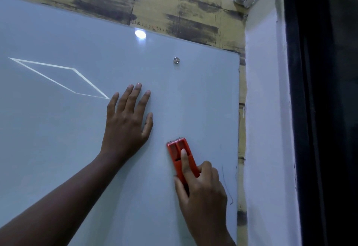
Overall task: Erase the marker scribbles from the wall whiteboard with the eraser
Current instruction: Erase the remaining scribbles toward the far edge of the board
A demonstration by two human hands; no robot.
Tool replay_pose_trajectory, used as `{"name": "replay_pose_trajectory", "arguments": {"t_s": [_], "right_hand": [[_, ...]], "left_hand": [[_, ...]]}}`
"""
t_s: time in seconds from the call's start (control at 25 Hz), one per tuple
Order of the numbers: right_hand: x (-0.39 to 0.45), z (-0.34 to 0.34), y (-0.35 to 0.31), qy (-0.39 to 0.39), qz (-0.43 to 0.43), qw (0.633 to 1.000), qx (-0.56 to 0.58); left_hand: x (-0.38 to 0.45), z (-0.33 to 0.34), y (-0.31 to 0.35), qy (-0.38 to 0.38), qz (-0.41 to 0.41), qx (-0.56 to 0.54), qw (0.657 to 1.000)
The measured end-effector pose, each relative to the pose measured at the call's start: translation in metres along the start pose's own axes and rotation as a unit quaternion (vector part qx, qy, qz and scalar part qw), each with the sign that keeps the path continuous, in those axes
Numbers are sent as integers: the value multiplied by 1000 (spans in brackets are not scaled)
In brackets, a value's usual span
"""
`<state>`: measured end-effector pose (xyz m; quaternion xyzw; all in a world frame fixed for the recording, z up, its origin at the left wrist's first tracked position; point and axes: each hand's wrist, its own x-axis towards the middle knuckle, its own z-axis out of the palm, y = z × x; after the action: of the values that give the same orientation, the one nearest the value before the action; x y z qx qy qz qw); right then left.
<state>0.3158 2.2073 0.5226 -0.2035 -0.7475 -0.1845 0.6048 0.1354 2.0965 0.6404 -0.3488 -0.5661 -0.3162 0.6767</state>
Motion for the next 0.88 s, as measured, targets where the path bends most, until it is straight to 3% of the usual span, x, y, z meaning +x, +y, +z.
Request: {"name": "replay_pose_trajectory", "arguments": {"t_s": [0.12, 0.28, 0.48, 0.6, 0.72, 0.88], "right_hand": [[13, -4, 20, 15, 16, 1000, -20], [34, -17, 54, -4, 148, 989, -22], [-13, -14, 69, -44, 265, 961, -71], [-24, -8, 58, -28, 301, 953, -10], [-15, -5, 32, -25, 298, 953, 50], [-25, 2, -4, -27, 173, 983, 62]], "left_hand": [[-6, -2, 0, 7, 3, -6, 1000], [-17, 0, -3, 23, 18, -5, 1000], [-41, -1, -3, 15, 20, -8, 1000], [-51, -2, 2, 12, 12, -3, 1000], [-55, -2, 3, 20, 4, -6, 1000], [-63, 1, -2, 12, 12, -19, 1000]]}}
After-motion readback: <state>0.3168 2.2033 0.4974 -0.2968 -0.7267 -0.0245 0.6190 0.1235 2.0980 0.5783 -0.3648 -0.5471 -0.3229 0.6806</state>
